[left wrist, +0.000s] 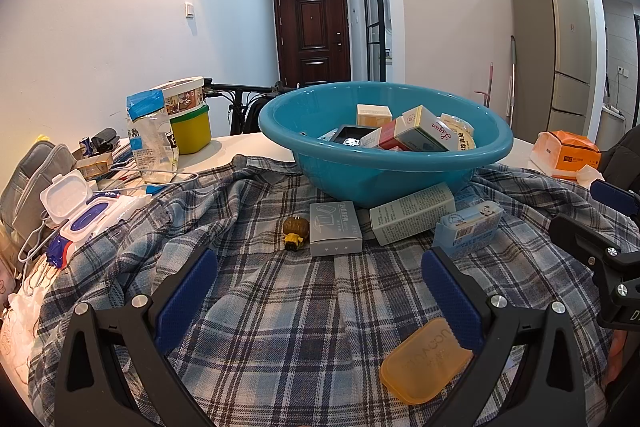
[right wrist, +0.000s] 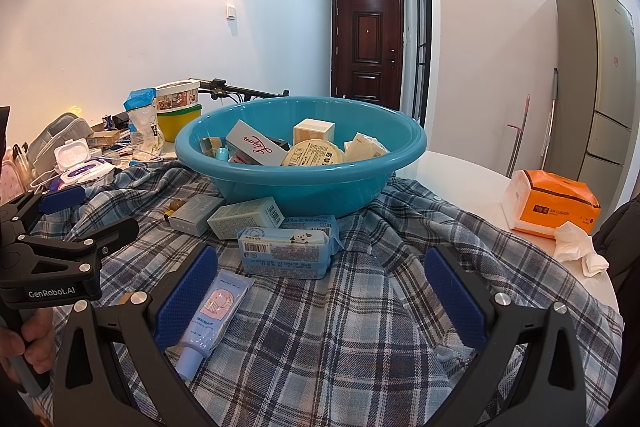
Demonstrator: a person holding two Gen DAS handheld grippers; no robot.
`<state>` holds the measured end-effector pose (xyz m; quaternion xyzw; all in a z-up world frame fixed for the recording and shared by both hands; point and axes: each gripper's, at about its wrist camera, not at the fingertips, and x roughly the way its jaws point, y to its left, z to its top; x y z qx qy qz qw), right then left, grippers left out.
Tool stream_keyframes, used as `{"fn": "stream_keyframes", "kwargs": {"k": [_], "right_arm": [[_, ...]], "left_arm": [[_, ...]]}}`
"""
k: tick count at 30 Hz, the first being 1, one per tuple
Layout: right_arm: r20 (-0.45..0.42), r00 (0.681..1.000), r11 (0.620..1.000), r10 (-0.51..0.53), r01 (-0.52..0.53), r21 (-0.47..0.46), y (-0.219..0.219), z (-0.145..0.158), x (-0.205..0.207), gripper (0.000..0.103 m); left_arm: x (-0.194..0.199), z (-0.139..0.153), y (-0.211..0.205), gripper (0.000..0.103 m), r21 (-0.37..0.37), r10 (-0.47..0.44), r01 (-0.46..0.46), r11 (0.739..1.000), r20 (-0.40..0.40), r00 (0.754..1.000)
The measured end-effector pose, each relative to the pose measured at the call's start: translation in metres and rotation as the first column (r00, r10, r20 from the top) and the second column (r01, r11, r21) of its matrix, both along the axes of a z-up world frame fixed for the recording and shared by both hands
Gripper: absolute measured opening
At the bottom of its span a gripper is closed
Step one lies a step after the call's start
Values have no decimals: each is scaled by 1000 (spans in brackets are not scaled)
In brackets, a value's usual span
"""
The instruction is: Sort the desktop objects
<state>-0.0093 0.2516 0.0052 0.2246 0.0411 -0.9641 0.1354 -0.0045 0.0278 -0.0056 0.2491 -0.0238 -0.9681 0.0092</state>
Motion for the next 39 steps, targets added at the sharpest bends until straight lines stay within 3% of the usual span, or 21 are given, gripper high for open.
{"fn": "stream_keyframes", "kwargs": {"k": [39], "right_arm": [[0, 1000, 1000, 0, 0, 2, -1, 0, 0, 103]], "left_arm": [[0, -2, 1, 103, -2, -5, 5, 1000, 5, 1000]]}}
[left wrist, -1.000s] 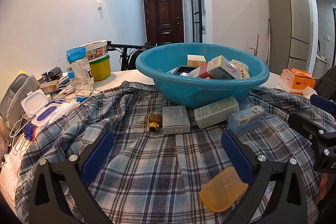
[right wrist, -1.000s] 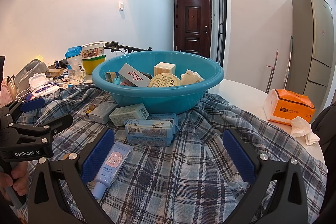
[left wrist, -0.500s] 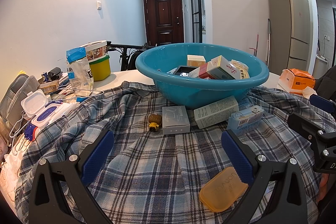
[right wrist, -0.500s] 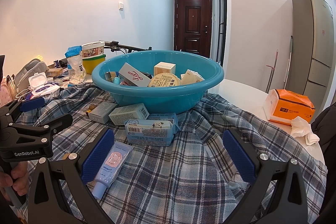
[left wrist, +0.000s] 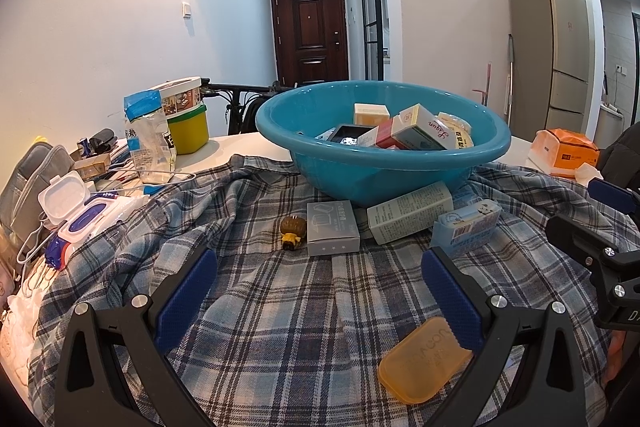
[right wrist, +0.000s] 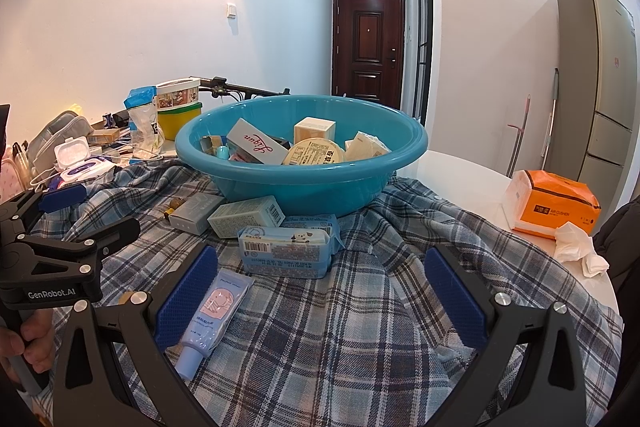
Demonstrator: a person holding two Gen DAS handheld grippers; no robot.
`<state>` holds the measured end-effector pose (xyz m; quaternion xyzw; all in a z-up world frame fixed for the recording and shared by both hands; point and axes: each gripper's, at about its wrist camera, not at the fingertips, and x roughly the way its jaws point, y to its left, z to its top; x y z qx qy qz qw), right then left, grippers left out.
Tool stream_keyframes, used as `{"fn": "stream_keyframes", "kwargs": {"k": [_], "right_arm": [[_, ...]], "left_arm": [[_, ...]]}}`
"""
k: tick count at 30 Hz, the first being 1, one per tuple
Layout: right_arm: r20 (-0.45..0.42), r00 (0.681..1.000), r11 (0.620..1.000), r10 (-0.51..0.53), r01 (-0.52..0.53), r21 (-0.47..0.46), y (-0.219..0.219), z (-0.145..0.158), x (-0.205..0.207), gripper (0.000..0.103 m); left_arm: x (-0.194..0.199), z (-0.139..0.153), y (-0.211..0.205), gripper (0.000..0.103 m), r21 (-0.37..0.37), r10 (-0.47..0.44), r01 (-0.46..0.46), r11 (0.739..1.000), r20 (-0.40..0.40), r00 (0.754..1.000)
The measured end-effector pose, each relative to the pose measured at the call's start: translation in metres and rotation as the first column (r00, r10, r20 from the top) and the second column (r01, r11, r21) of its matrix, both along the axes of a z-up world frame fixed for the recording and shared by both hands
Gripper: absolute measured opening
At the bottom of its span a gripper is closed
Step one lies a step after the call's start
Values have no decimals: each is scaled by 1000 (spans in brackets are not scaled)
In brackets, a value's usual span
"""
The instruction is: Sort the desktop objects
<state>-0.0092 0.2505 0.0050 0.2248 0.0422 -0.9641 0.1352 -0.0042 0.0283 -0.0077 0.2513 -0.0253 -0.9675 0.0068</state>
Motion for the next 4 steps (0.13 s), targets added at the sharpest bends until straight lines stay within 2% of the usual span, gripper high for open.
{"fn": "stream_keyframes", "kwargs": {"k": [4], "right_arm": [[0, 1000, 1000, 0, 0, 1, 0, 0, 0, 103]], "left_arm": [[0, 0, 0, 103, 1, 2, -2, 1000, 3, 1000]]}}
